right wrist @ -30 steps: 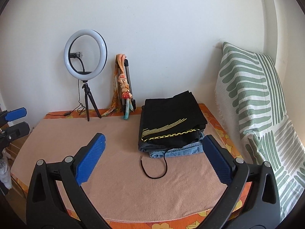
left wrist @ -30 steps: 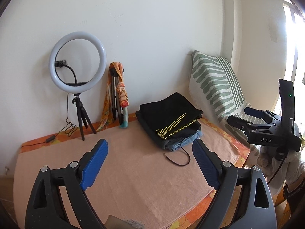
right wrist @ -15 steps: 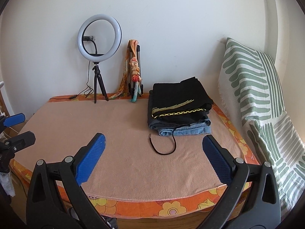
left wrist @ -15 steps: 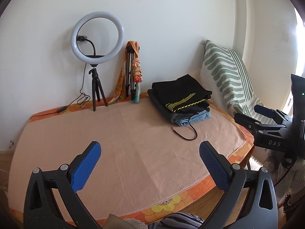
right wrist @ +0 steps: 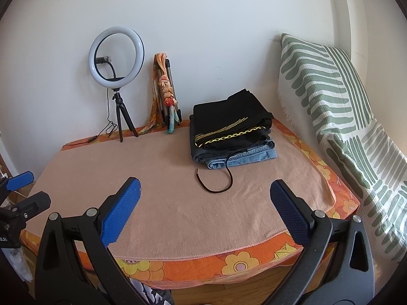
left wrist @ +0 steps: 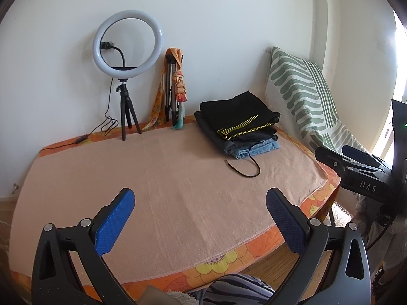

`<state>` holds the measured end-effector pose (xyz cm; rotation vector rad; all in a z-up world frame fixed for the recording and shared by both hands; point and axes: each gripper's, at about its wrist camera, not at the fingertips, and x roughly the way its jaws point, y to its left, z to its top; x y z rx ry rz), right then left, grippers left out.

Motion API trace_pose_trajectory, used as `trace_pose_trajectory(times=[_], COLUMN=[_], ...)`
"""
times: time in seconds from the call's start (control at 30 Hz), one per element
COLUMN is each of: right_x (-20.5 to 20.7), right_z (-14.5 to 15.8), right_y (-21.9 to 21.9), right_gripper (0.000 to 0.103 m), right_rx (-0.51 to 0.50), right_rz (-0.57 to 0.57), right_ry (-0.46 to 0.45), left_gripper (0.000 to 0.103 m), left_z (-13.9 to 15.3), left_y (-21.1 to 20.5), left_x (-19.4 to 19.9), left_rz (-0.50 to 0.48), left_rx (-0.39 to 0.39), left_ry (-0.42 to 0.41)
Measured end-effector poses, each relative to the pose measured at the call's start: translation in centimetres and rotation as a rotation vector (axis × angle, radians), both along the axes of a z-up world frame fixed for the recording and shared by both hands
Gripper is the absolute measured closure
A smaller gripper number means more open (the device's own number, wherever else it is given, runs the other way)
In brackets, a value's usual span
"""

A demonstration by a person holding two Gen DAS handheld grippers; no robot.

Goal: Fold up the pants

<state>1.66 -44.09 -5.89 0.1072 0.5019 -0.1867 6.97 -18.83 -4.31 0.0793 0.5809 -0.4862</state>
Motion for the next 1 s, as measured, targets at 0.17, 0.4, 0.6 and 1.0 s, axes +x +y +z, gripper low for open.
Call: trace_pose_trajectory(times=[0.17,0.4,0.6,1.0], right_x=[-0.05,-0.15,-0.12,0.11], right_z=[0.27,0.53,0.65,0.77], right_y=[-0.09,0.13,0.17,0.40], right_gripper=[0.000,0.000,0.000,0.000], right_rx=[-0.006,-0.012,-0.010,-0.010], right_rz=[-0.009,-0.009,-0.001,0.011], right_ry=[-0.003,-0.010,-0.011,-0.011], left_gripper=[0.000,0.000,0.000,0.000], left_z=[0.35,0.60,0.42,0.66], left_y=[0.25,0.72,0.55,0.50], left_x=[-0.14,-0.20,-0.21,-0.46], left_rz=[0.001,0.003,-0.003,-0.009], left_rx=[-0.012,-0.034,-0.027,-0.031], left_ry=[-0.006,-0.002,0.003,-0.002])
